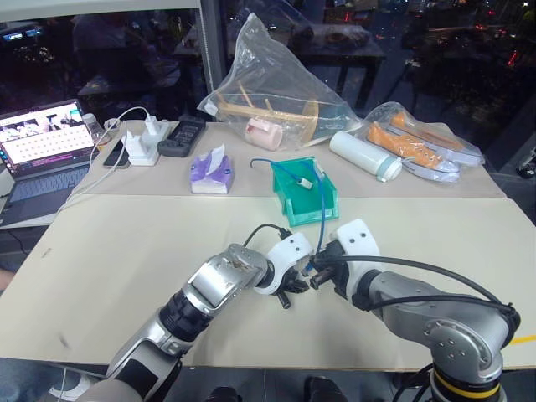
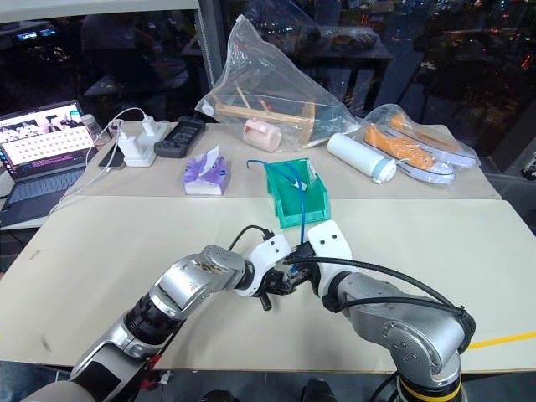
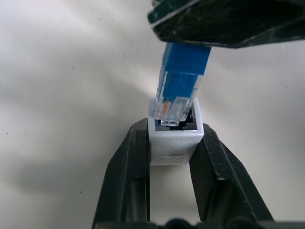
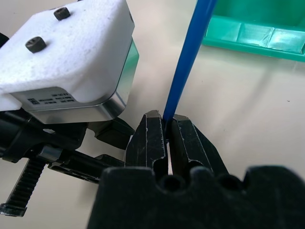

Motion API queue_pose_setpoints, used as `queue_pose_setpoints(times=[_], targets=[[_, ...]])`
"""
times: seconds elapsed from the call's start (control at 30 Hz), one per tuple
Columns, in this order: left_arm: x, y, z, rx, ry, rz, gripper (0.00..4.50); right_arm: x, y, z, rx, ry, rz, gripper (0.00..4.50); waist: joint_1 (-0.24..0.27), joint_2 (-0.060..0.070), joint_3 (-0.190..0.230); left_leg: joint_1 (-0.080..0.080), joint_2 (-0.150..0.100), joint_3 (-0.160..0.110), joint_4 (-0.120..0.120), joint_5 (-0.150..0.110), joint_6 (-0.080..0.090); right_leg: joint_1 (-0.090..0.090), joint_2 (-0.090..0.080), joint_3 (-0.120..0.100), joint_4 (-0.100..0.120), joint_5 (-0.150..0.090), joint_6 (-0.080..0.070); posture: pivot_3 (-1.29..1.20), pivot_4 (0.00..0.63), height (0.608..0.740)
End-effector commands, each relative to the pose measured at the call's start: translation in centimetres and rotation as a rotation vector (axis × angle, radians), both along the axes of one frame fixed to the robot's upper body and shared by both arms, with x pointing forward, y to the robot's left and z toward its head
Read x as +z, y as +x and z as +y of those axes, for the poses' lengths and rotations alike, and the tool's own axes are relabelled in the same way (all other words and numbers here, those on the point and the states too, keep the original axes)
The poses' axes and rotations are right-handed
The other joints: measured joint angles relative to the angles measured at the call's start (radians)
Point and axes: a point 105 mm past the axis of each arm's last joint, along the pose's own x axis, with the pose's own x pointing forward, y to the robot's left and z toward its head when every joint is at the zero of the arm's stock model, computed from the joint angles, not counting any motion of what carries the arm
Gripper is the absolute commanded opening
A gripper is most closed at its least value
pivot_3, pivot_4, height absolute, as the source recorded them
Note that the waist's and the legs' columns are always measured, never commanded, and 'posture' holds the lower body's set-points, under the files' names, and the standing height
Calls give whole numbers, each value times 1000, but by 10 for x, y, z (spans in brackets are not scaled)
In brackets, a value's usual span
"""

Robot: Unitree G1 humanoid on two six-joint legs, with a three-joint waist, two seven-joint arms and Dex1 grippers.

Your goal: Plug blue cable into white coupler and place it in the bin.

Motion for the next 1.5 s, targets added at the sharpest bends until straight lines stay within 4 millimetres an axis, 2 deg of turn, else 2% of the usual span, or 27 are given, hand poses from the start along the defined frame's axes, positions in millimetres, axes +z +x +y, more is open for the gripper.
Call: queue_pose_setpoints(times=[0.03, 0.43, 0.7, 0.93, 1.5], targets=[[-12, -5, 0, 1, 31, 41, 665, -1, -5, 3, 28, -11, 7, 0, 0, 0, 0, 0, 0, 0, 0, 0, 0, 0, 0, 0, 0, 0, 0, 0, 150, 740], [-12, -7, -1, -5, 29, 46, 665, -1, -7, 2, 30, -15, 10, 0, 0, 0, 0, 0, 0, 0, 0, 0, 0, 0, 0, 0, 0, 0, 0, 0, 150, 740], [-9, -8, -2, -3, 32, 40, 665, -6, -9, 9, 45, 23, 44, 0, -4, 0, 0, 0, 0, 0, -1, 0, 0, 0, 0, 0, 0, 0, 0, 0, 150, 740], [-6, -6, -4, 7, 44, 13, 665, -7, -10, 8, 85, -29, 58, 0, -3, 0, 0, 1, 0, 0, -2, 1, -1, 0, 0, 0, 0, 0, 0, 0, 150, 740], [-2, -4, -6, 52, 169, -22, 665, -18, -14, 15, 123, -10, 130, 0, -5, 0, 0, 2, 0, 0, -3, 1, -2, 1, 0, 0, 0, 0, 0, 0, 150, 740]])
